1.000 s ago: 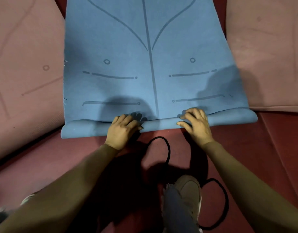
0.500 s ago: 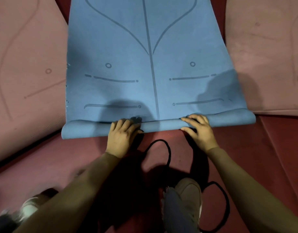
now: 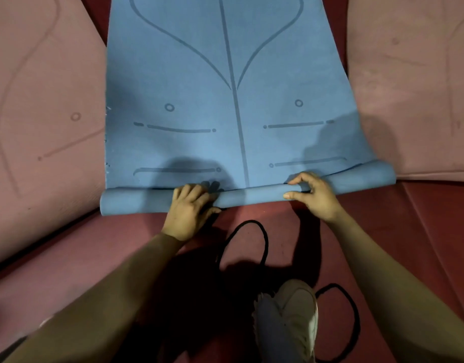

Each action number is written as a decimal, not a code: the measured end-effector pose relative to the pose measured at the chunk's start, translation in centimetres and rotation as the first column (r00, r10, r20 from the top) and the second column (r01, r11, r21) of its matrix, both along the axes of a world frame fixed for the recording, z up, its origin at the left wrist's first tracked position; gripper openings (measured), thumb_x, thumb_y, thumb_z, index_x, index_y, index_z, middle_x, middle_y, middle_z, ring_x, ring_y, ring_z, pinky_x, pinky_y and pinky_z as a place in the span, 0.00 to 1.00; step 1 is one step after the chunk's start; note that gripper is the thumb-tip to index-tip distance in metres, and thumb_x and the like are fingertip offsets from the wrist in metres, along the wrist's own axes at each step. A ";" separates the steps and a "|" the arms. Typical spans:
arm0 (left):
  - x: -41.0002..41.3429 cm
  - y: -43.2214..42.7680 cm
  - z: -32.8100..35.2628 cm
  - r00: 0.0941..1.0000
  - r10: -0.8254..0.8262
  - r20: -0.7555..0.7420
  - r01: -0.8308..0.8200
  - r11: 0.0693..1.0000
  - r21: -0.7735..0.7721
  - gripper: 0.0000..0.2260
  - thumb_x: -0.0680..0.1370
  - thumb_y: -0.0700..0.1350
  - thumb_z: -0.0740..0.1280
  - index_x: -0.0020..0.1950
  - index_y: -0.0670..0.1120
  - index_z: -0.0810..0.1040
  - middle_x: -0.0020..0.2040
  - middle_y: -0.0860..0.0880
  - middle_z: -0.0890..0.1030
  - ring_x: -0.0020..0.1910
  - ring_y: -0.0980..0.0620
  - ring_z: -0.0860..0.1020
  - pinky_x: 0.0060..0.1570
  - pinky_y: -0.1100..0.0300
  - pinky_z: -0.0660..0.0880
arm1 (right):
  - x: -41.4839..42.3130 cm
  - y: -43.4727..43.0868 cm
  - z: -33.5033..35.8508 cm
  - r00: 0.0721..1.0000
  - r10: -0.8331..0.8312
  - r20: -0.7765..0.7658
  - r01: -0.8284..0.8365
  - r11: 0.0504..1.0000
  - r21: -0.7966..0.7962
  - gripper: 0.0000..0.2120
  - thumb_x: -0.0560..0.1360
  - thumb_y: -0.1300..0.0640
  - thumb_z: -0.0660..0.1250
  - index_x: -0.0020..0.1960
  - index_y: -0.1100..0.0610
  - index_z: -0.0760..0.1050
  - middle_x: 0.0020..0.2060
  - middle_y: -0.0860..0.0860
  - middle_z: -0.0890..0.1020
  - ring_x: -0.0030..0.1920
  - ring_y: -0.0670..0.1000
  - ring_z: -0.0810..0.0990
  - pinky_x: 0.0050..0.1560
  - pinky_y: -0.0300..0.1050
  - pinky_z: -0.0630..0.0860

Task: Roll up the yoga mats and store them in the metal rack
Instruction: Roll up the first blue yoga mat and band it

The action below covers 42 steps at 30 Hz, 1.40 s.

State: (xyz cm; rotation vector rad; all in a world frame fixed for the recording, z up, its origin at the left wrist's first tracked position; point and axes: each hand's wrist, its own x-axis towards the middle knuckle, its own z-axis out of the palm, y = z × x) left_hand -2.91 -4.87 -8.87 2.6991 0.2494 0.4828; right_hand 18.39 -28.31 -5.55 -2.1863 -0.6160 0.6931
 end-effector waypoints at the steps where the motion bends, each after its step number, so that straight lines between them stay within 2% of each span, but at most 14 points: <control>1: 0.0 -0.3 0.0 1.000 0.019 -0.008 -0.019 0.999 0.028 0.15 0.76 0.57 0.62 0.49 0.47 0.79 0.45 0.48 0.77 0.45 0.47 0.70 0.45 0.55 0.63 | -0.5 -0.2 -0.4 0.998 -0.011 0.063 0.010 1.000 0.014 0.12 0.64 0.65 0.77 0.45 0.60 0.79 0.48 0.53 0.76 0.50 0.46 0.75 0.54 0.25 0.64; 4: 0.2 -0.6 0.0 0.999 0.050 0.010 -0.051 0.994 0.096 0.16 0.77 0.54 0.62 0.45 0.44 0.82 0.40 0.47 0.79 0.44 0.48 0.71 0.45 0.54 0.65 | -2.0 -1.0 -1.2 0.943 -0.013 0.332 0.032 0.998 -0.053 0.13 0.67 0.54 0.74 0.48 0.61 0.82 0.52 0.57 0.74 0.56 0.53 0.69 0.61 0.30 0.62; 6: 0.5 -0.1 0.0 0.998 0.049 0.036 -0.053 0.989 0.135 0.15 0.77 0.54 0.62 0.42 0.44 0.81 0.38 0.47 0.78 0.42 0.48 0.73 0.44 0.54 0.65 | -2.9 -1.1 -1.6 0.839 0.023 0.544 0.060 0.989 -0.134 0.18 0.70 0.45 0.67 0.51 0.56 0.83 0.52 0.59 0.75 0.55 0.54 0.66 0.59 0.43 0.68; 8: 0.9 0.1 0.1 0.998 0.053 0.043 -0.059 0.987 0.148 0.15 0.77 0.53 0.63 0.41 0.44 0.81 0.37 0.48 0.78 0.40 0.47 0.75 0.43 0.54 0.66 | -3.7 -1.1 -1.6 0.789 0.031 0.614 0.100 0.979 -0.179 0.20 0.72 0.43 0.62 0.55 0.53 0.82 0.52 0.60 0.75 0.55 0.55 0.66 0.57 0.51 0.72; 13: 1.4 0.5 0.0 0.997 0.065 0.047 -0.068 0.995 0.069 0.14 0.77 0.54 0.63 0.46 0.45 0.79 0.37 0.48 0.80 0.38 0.48 0.76 0.44 0.55 0.64 | -1.9 -2.6 -1.7 0.903 0.106 0.416 -0.040 0.985 -0.165 0.25 0.70 0.44 0.67 0.64 0.52 0.76 0.55 0.57 0.74 0.57 0.53 0.66 0.63 0.47 0.67; 16: 2.2 1.4 0.2 0.998 0.059 0.005 -0.059 0.998 0.020 0.14 0.77 0.55 0.62 0.47 0.46 0.79 0.36 0.49 0.79 0.38 0.48 0.77 0.42 0.56 0.64 | 0.5 -2.4 -0.3 0.936 0.127 0.329 -0.098 0.990 -0.103 0.23 0.70 0.45 0.68 0.60 0.56 0.77 0.52 0.50 0.77 0.55 0.50 0.70 0.59 0.35 0.62; 20: 3.4 2.6 0.9 0.998 0.054 -0.024 -0.055 0.998 -0.042 0.15 0.76 0.55 0.61 0.41 0.46 0.82 0.40 0.47 0.80 0.41 0.48 0.76 0.42 0.57 0.63 | 3.7 -0.2 1.0 0.968 0.180 0.177 -0.163 0.981 -0.106 0.13 0.68 0.58 0.75 0.51 0.59 0.79 0.47 0.48 0.78 0.52 0.53 0.77 0.52 0.30 0.65; 25: 3.8 2.7 0.8 1.000 -0.004 -0.031 0.003 1.000 -0.014 0.15 0.78 0.53 0.60 0.44 0.45 0.82 0.40 0.45 0.77 0.41 0.49 0.69 0.40 0.55 0.63 | 4.9 1.1 1.0 0.996 0.070 0.059 -0.057 0.980 -0.190 0.13 0.66 0.59 0.77 0.49 0.52 0.80 0.51 0.52 0.69 0.58 0.50 0.66 0.59 0.32 0.58; 29: 3.1 3.0 0.8 0.995 -0.097 0.027 0.098 0.992 -0.077 0.18 0.78 0.56 0.62 0.46 0.42 0.82 0.42 0.44 0.78 0.41 0.49 0.71 0.42 0.55 0.69 | 5.4 1.2 1.2 0.991 0.130 0.017 -0.124 0.974 -0.190 0.13 0.65 0.58 0.77 0.48 0.49 0.80 0.46 0.52 0.72 0.55 0.53 0.72 0.61 0.41 0.65; 31: 2.7 3.3 0.6 0.989 -0.146 0.022 0.148 0.984 -0.096 0.20 0.74 0.58 0.65 0.48 0.41 0.82 0.44 0.44 0.79 0.42 0.49 0.72 0.44 0.56 0.69 | 5.4 1.1 1.2 0.994 0.103 -0.020 -0.105 0.985 -0.134 0.17 0.64 0.59 0.78 0.50 0.48 0.78 0.44 0.51 0.73 0.51 0.51 0.73 0.57 0.41 0.68; 33: 2.7 3.6 0.4 0.983 -0.182 -0.004 0.181 0.981 -0.063 0.21 0.75 0.59 0.63 0.50 0.42 0.83 0.45 0.44 0.80 0.43 0.49 0.72 0.43 0.56 0.68 | 5.0 1.0 0.9 0.999 0.039 -0.024 -0.041 0.998 -0.056 0.19 0.62 0.61 0.79 0.45 0.47 0.74 0.41 0.49 0.74 0.47 0.51 0.74 0.52 0.40 0.70; 35: 3.1 3.8 0.4 0.985 -0.170 -0.016 0.170 0.984 0.051 0.20 0.76 0.59 0.61 0.50 0.44 0.83 0.44 0.46 0.81 0.42 0.49 0.73 0.42 0.57 0.66 | 4.5 0.8 0.2 0.995 0.024 0.095 -0.020 0.999 -0.044 0.17 0.64 0.61 0.78 0.41 0.50 0.72 0.41 0.49 0.75 0.48 0.54 0.73 0.51 0.35 0.68; 38: 3.6 3.4 0.6 0.996 -0.091 0.005 0.087 0.965 0.246 0.17 0.75 0.55 0.62 0.48 0.45 0.84 0.43 0.47 0.81 0.42 0.48 0.72 0.42 0.56 0.64 | 2.7 0.7 -0.5 0.922 0.025 0.387 -0.016 1.000 -0.027 0.08 0.69 0.59 0.73 0.44 0.59 0.76 0.43 0.52 0.76 0.50 0.54 0.71 0.51 0.30 0.64; 42: 3.3 1.9 0.5 1.000 0.012 -0.022 -0.003 0.927 0.375 0.15 0.74 0.50 0.63 0.52 0.43 0.82 0.47 0.45 0.79 0.46 0.45 0.70 0.43 0.54 0.62 | -0.5 0.4 -2.3 0.715 -0.055 0.697 0.171 0.980 -0.099 0.14 0.74 0.51 0.64 0.51 0.59 0.80 0.50 0.59 0.77 0.52 0.56 0.66 0.54 0.53 0.71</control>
